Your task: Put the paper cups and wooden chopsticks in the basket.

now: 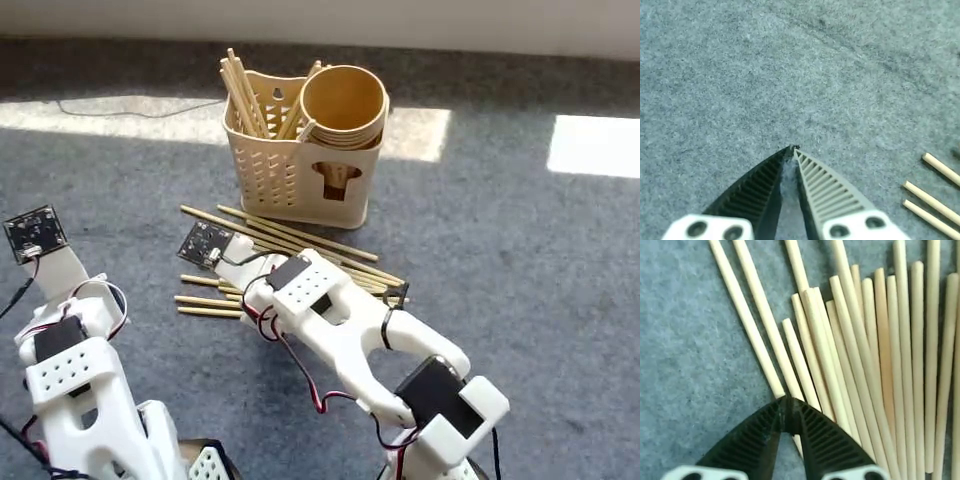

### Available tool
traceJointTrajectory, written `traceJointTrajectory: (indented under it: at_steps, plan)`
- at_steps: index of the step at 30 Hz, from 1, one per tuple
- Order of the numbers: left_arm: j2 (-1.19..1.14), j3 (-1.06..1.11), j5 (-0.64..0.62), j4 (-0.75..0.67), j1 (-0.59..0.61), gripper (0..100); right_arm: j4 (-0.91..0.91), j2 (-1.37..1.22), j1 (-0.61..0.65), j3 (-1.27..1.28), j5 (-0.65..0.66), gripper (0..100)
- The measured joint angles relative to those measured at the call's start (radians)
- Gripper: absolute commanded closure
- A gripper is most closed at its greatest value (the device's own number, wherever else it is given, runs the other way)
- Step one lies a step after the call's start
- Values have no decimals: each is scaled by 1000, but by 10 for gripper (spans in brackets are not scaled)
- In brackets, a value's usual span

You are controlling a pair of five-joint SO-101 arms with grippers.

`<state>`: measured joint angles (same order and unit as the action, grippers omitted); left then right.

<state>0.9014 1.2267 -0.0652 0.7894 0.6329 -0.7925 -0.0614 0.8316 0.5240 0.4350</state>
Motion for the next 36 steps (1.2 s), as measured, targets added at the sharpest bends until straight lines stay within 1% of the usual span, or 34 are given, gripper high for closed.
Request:
traceJointTrajectory:
  at_steps: [5, 14, 16, 17, 20, 22, 24, 30, 36]
  plan:
    - [0, 0, 0, 0, 0, 995, -64, 66, -26, 8, 0, 993]
    - [0, 0, 0, 0, 0, 995, -68, 364, -31, 204, 0, 993]
    - [0, 0, 0, 0, 0, 995, -68, 388, -31, 207, 0, 982]
    - [0, 0, 0, 0, 0, 995, -63, 394, -31, 207, 0, 961]
    - [0, 0, 0, 0, 0, 995, -15, 393, -31, 212, 0, 861]
    - [0, 0, 0, 0, 0, 995, 11, 364, -29, 212, 0, 827]
    - [0, 0, 0, 0, 0, 995, 17, 315, -21, 212, 0, 827]
    - [0, 0, 0, 0, 0, 995, 38, 186, 64, 178, 0, 828]
    - [0, 0, 0, 0, 0, 995, 44, 71, 71, 92, 0, 828]
